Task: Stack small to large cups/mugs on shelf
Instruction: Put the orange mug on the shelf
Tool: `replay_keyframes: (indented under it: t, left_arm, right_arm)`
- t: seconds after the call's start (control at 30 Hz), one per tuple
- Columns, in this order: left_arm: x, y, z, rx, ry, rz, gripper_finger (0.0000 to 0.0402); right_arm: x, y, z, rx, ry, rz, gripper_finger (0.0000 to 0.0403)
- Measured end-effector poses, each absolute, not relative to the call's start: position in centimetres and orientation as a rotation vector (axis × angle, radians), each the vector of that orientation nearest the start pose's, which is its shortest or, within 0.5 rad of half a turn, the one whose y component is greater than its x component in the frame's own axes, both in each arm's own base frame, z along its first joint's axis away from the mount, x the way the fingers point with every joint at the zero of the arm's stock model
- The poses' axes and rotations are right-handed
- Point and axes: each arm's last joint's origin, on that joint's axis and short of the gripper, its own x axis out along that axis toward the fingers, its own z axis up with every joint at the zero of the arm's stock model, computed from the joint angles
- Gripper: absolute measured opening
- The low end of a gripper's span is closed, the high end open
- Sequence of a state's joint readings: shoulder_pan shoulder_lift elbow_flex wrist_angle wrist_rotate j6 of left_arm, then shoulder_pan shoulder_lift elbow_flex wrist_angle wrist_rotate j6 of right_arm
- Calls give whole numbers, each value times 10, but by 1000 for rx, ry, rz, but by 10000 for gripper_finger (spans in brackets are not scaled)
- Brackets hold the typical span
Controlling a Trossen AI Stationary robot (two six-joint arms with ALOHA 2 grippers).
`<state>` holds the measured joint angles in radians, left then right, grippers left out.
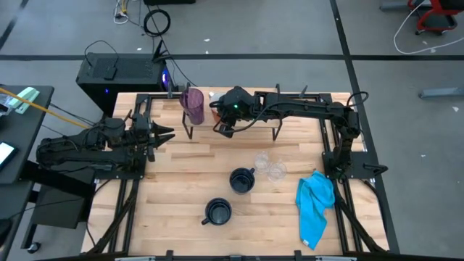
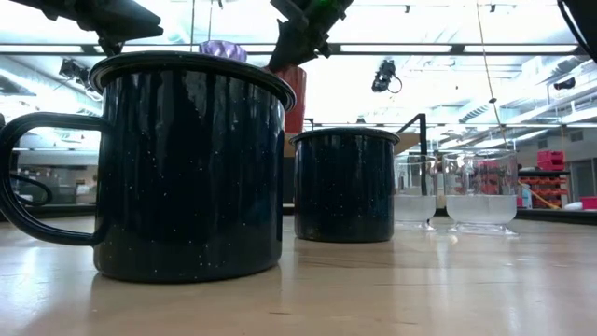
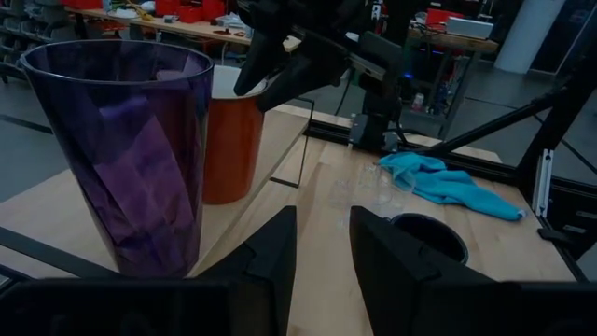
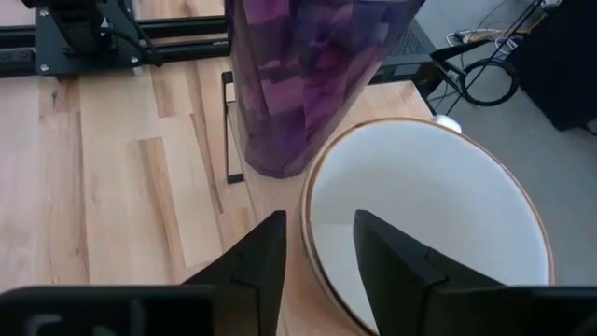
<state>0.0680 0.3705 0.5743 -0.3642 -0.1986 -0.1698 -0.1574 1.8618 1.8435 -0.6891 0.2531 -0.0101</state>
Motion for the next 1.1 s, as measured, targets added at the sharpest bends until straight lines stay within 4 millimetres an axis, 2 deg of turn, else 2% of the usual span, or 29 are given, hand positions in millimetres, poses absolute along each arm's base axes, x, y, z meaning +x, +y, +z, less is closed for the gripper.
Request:
replay_keyframes:
  t: [0.27,0.53,0.77,0.97,1.1]
  left_arm:
    - [96,12,292,-158,138,279,110]
    - [96,12,292,-158,138,279,110]
    - [96,12,292,-153,139,278,110]
    - [96,12,291,-153,147,279,110]
    - [96,12,291,-153,147,279,110]
  right_arm:
    - [408,-73,350,-49,710,-390,157]
    - [408,-77,351,-46,707,-386,200]
    - [407,-73,377,-91,648,-355,229]
    - [388,-82,396,-101,761,-374,236]
    - [375,-95,397,-125,858,-494,233]
